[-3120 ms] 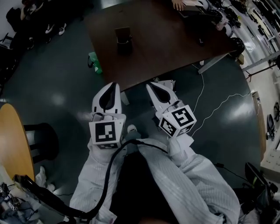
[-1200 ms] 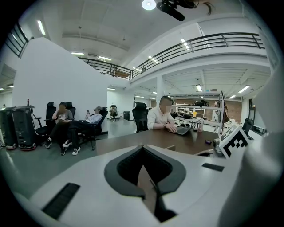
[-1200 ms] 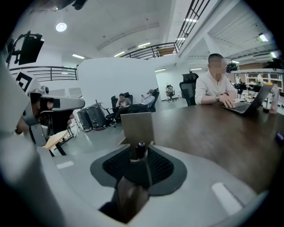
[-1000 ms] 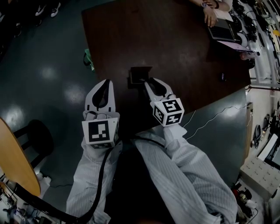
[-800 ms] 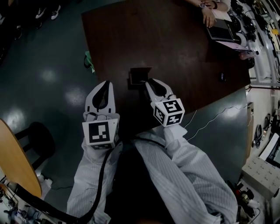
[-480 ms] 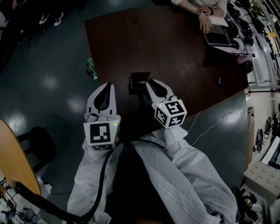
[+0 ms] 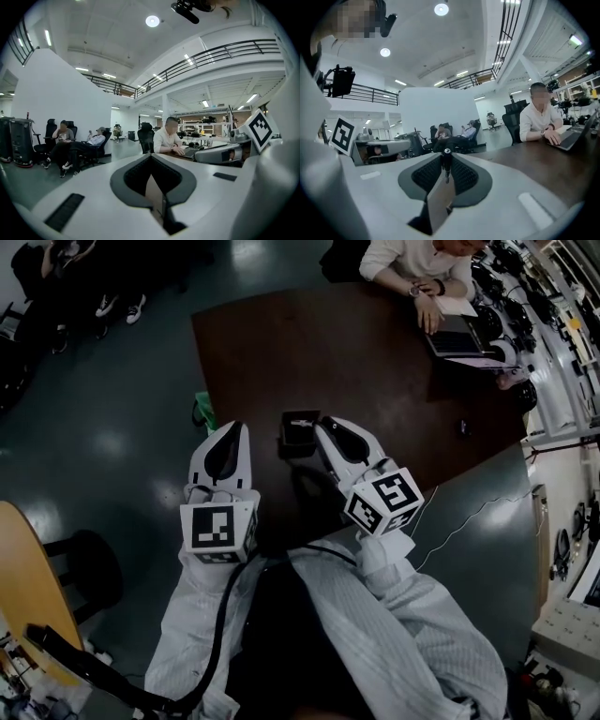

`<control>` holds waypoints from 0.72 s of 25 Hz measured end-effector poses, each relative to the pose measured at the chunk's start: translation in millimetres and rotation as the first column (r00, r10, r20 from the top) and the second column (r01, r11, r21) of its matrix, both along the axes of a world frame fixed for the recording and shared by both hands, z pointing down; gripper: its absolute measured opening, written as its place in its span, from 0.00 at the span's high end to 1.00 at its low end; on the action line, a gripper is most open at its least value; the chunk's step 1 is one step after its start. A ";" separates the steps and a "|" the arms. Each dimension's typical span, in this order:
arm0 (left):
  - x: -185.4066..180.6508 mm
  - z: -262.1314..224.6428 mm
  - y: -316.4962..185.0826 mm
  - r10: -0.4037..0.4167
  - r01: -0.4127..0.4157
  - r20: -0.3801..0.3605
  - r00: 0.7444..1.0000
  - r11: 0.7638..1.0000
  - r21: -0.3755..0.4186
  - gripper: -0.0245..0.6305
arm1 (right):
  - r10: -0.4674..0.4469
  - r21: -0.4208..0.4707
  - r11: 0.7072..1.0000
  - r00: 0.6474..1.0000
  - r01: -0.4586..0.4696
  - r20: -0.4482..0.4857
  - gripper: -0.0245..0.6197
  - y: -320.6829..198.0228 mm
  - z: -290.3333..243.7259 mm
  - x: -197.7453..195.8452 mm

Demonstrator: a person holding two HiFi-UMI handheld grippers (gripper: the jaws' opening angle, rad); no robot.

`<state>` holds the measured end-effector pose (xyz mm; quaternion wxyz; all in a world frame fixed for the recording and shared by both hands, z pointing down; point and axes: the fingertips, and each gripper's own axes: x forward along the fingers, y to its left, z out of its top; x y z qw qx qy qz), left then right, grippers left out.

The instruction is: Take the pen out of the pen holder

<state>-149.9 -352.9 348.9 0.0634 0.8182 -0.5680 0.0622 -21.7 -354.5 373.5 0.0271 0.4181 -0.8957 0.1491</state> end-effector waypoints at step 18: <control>24.4 -18.2 13.6 0.047 -0.046 -0.005 0.999 0.999 0.021 0.96 | -0.025 0.065 0.998 0.999 0.023 0.026 0.87 30.2 -39.0 7.4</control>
